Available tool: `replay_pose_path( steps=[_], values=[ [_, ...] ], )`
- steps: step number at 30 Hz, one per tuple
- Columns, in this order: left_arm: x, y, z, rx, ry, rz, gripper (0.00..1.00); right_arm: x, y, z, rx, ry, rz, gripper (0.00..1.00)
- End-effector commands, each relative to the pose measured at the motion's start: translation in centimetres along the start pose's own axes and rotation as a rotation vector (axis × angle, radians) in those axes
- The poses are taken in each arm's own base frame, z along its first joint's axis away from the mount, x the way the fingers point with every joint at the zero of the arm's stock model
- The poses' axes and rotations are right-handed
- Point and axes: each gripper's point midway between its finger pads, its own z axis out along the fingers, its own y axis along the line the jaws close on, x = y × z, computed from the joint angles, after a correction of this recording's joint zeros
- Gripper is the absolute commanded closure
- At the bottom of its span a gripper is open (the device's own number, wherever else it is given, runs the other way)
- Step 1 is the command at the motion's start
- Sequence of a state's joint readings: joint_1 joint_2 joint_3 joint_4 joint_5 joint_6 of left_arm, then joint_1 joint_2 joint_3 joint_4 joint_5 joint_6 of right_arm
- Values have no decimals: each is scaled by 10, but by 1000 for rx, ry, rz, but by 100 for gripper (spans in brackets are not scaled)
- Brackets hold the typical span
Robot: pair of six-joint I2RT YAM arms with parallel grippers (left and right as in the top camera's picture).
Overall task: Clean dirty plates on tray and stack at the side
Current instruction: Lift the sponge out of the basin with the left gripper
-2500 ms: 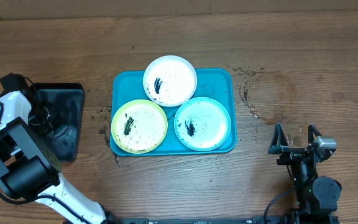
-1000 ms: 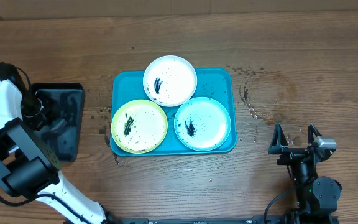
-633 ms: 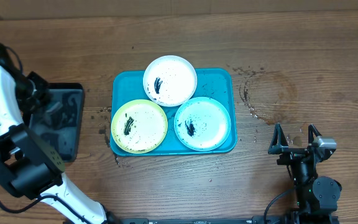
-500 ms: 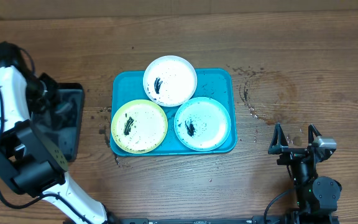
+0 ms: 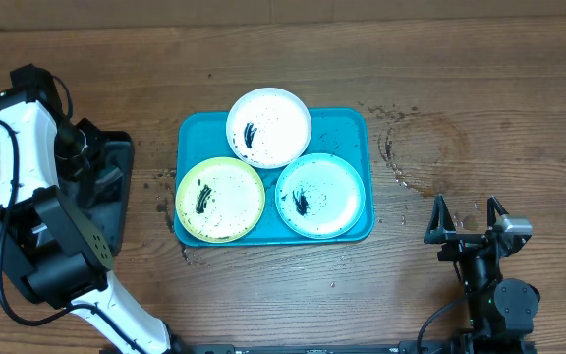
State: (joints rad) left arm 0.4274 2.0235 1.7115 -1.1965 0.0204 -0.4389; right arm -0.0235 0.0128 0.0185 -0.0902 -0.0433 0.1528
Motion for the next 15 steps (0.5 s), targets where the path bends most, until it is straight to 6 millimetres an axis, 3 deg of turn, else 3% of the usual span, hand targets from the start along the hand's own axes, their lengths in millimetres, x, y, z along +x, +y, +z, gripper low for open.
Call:
replay_pose_path(
  steps=[1,10,15],
  values=[
    [2,6,3,-28,7,-12,96,2,-1,0,4,-5,-5,0],
    [2,5,2,-20,5,14,96,2,-1,0,5,-4,-5,0],
    [5,-7,2,55,33,10,96,2,-1,0,4,-5,-5,0]
  ],
)
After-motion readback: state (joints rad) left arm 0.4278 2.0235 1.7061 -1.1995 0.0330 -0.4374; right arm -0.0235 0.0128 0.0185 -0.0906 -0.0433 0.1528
